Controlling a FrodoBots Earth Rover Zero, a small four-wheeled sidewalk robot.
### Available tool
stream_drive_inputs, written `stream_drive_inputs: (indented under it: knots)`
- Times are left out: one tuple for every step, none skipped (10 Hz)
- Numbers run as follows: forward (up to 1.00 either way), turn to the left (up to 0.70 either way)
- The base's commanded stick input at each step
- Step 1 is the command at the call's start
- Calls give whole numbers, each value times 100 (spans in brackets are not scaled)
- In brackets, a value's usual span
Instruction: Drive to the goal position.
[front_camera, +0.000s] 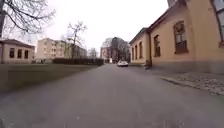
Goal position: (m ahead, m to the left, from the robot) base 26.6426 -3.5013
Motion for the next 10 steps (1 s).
stream_drive_inputs:
  knots:
    - [100, 0]
    - [100, 0]
    - [100, 0]
    - [100, 0]
    - [100, 0]
    - [100, 0]
    - [100, 0]
    - [100, 0]
    - [100, 0]
    - [100, 0]
